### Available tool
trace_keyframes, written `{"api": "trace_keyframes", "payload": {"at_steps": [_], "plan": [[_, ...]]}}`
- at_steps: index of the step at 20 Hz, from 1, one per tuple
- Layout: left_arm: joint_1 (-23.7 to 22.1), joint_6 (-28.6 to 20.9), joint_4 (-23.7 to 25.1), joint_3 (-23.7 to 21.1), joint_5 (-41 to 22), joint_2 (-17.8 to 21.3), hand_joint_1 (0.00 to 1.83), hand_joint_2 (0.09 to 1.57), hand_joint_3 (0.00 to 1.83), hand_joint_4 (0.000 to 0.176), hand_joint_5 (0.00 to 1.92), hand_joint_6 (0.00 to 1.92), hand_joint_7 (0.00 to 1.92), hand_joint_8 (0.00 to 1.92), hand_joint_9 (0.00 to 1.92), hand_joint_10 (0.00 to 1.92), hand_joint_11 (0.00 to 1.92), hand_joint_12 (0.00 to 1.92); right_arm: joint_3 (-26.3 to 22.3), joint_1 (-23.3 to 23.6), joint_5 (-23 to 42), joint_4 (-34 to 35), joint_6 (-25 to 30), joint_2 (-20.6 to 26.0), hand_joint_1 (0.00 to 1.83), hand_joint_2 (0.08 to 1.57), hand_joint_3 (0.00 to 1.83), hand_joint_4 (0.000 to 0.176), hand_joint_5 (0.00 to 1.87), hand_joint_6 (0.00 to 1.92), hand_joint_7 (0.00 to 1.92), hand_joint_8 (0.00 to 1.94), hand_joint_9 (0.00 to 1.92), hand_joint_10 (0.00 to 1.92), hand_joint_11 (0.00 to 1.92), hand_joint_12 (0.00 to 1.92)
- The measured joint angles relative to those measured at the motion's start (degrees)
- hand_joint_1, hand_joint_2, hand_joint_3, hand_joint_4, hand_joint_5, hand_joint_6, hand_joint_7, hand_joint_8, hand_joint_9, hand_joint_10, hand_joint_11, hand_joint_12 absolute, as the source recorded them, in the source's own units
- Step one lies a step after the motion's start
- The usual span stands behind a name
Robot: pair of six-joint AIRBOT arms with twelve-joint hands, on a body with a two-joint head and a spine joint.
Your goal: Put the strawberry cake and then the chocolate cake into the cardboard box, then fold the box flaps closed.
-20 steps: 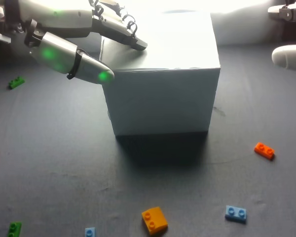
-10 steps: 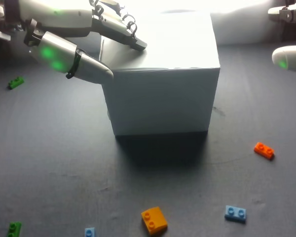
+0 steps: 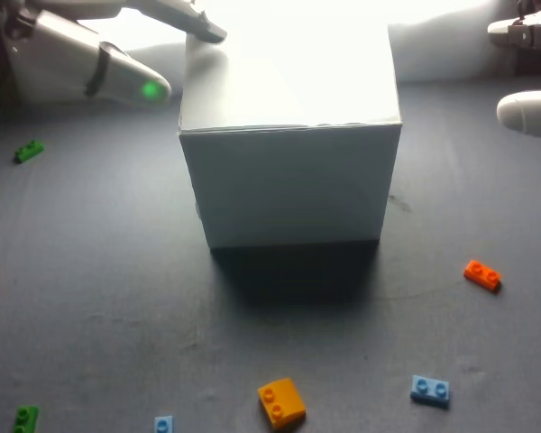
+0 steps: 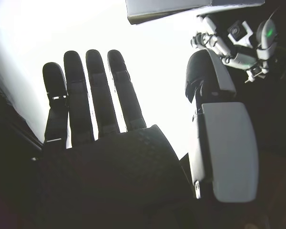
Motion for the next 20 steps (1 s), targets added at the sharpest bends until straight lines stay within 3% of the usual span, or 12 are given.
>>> {"api": "trace_keyframes", "payload": {"at_steps": [4, 6, 8, 11, 12, 14, 15, 16, 17, 19, 20], "plan": [[-1.53, -1.11, 3.23, 3.04, -2.25, 0.00, 0.00, 1.25, 0.00, 0.000, 0.43, 0.00, 0.50, 0.00, 0.52, 0.00, 0.17, 0.95, 0.00, 0.00, -0.02, -0.17, 0.00, 0.00, 0.14, 1.18, 0.00, 0.000, 0.38, 0.02, 0.39, 0.01, 0.27, 0.37, 0.00, 1.14], [-2.47, -1.25, 5.66, 5.05, -3.32, 0.00, 0.00, 1.25, 0.00, 0.000, 0.48, 0.01, 0.58, 0.01, 0.57, 0.01, 0.20, 0.97, 0.00, 0.00, 0.00, -0.20, 0.00, 0.00, 0.13, 1.18, 0.00, 0.000, 0.50, 0.07, 0.54, 0.05, 0.35, 0.46, 0.00, 1.34], [-2.91, -1.33, 6.08, 6.12, -4.00, 0.02, 0.00, 1.26, 0.00, 0.000, 0.52, 0.01, 0.66, 0.01, 0.66, 0.02, 0.19, 1.07, 0.00, -0.33, 0.07, -0.46, 0.00, 0.00, 0.13, 1.18, 0.00, 0.000, 0.59, 0.11, 0.66, 0.06, 0.34, 0.78, 0.00, 1.52], [-2.43, -1.18, 7.56, 7.28, -5.46, 0.00, 0.00, 1.27, 0.00, 0.000, 0.63, 0.02, 0.84, 0.04, 0.83, 0.07, 0.25, 1.23, 0.00, -0.33, -0.31, -0.72, 0.00, 0.00, 0.15, 1.18, 0.00, 0.000, 0.75, 0.29, 0.84, 0.17, 0.44, 1.03, 0.03, 1.72], [-2.08, -1.03, 7.85, 7.50, -6.01, 0.00, 0.02, 1.28, 0.00, 0.000, 0.75, 0.02, 0.94, 0.05, 0.91, 0.18, 0.30, 1.33, 0.00, -0.33, -0.31, -0.74, 0.00, 0.00, 0.25, 1.17, 0.00, 0.000, 0.83, 0.51, 0.89, 0.43, 0.53, 1.17, 0.16, 1.81], [-0.90, 0.57, 7.67, 7.65, -7.08, 0.20, 0.05, 1.30, 0.00, 0.000, 0.94, 0.05, 1.08, 0.14, 0.79, 0.81, 0.35, 1.52, 0.00, -0.33, -0.33, -1.03, 0.00, 0.00, 0.30, 1.18, 0.00, 0.000, 0.82, 0.89, 0.86, 0.92, 0.62, 1.44, 0.32, 1.92], [-0.17, 1.55, 7.85, 7.15, -7.41, 0.81, 0.11, 1.32, 0.00, 0.000, 1.01, 0.11, 1.07, 0.48, 0.78, 1.15, 0.38, 1.68, 0.00, -0.33, -0.37, -1.09, -0.02, 0.00, 0.23, 1.20, 0.00, 0.000, 0.83, 1.09, 0.91, 1.18, 0.72, 1.64, 0.43, 1.92], [0.63, 1.79, 7.48, 7.04, -7.91, 1.16, 0.12, 1.34, 0.00, 0.000, 1.01, 0.27, 1.00, 0.83, 0.78, 1.38, 0.42, 1.79, 0.00, -0.33, -0.37, -1.16, -0.02, 0.00, 0.19, 1.21, 0.01, 0.000, 0.86, 1.16, 0.97, 1.33, 0.81, 1.75, 0.53, 1.92], [1.68, 1.92, 7.10, 6.99, -8.52, 1.51, 0.13, 1.37, 0.00, 0.000, 0.94, 0.64, 1.01, 1.09, 0.86, 1.54, 0.50, 1.87, 0.00, -0.33, -0.37, -1.20, -0.02, 0.00, 0.11, 1.22, 0.01, 0.000, 0.94, 1.19, 1.11, 1.34, 0.96, 1.74, 0.67, 1.92], [3.48, 1.97, 6.43, 6.21, -8.79, 2.08, 0.25, 1.36, 0.00, 0.000, 0.86, 1.21, 1.09, 1.35, 1.03, 1.70, 0.70, 1.89, -0.02, -0.33, -0.42, -1.31, 0.00, 0.00, 0.01, 1.26, 0.02, 0.000, 1.15, 1.64, 1.33, 1.68, 1.29, 1.91, 1.11, 1.92], [4.48, 1.90, 6.10, 5.75, -9.40, 2.34, 0.26, 1.37, 0.00, 0.000, 0.87, 1.35, 1.12, 1.44, 1.08, 1.76, 0.77, 1.91, -0.02, -0.33, -0.44, -1.49, 0.00, 0.00, 0.00, 1.28, 0.01, 0.097, 1.28, 1.74, 1.42, 1.83, 1.44, 1.92, 1.33, 1.92]]}}
